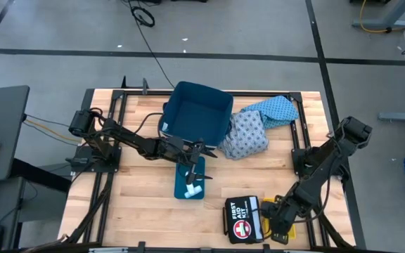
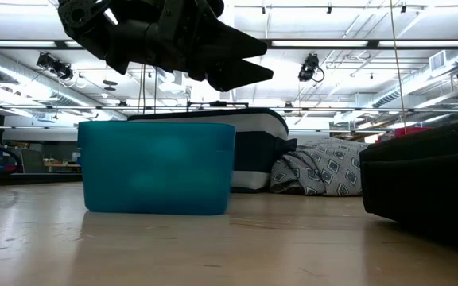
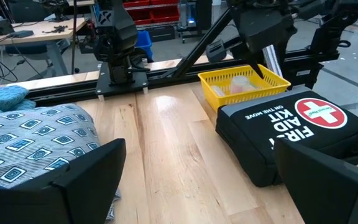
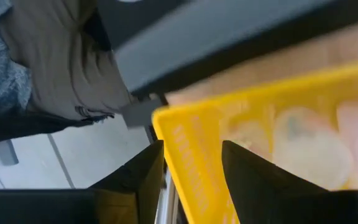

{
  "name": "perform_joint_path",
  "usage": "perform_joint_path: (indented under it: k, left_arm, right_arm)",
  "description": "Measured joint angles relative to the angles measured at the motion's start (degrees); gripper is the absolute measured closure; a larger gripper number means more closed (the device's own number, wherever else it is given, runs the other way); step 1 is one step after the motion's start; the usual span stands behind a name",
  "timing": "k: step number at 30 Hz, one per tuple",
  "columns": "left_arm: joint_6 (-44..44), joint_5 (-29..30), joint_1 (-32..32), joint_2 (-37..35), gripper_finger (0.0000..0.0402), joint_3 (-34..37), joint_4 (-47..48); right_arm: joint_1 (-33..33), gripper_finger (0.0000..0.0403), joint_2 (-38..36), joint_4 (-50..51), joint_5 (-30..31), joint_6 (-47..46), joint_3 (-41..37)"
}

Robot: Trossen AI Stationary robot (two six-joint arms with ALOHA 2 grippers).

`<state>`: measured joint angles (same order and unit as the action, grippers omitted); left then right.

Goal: Pick & place medical supplies in basket/bin
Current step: Put the gray gown in the blue bin

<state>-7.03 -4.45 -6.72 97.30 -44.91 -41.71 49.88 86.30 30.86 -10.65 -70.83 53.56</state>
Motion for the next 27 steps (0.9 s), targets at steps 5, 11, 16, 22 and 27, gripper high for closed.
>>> perform_joint_path:
  k: [5,11,16,22,27]
  left_arm:
    - [0.0,1.0,0.0,-0.3,0.0004,0.0,0.3]
    - [-1.3,4.3,-0.1,-8.1,0.0004,0.0,10.8]
    - [-0.6,7.5,-0.4,-19.1,0.0004,0.0,25.1]
    - [1.6,14.2,-3.0,-29.0,0.0004,0.0,40.0]
    - [3.1,19.5,-5.6,-34.4,0.0004,3.5,41.1]
  right_arm:
    - [-2.7,0.0234,0.0,-3.6,2.5,6.9,0.0]
    - [-5.9,0.0234,0.0,-10.2,8.8,19.8,0.0]
    - [-8.4,0.0234,0.0,-13.8,16.1,31.4,0.0]
    - [-10.8,0.0234,0.0,-18.0,28.6,45.4,0.0]
    - [-13.2,0.0234,0.0,-30.3,35.7,59.2,-1.8]
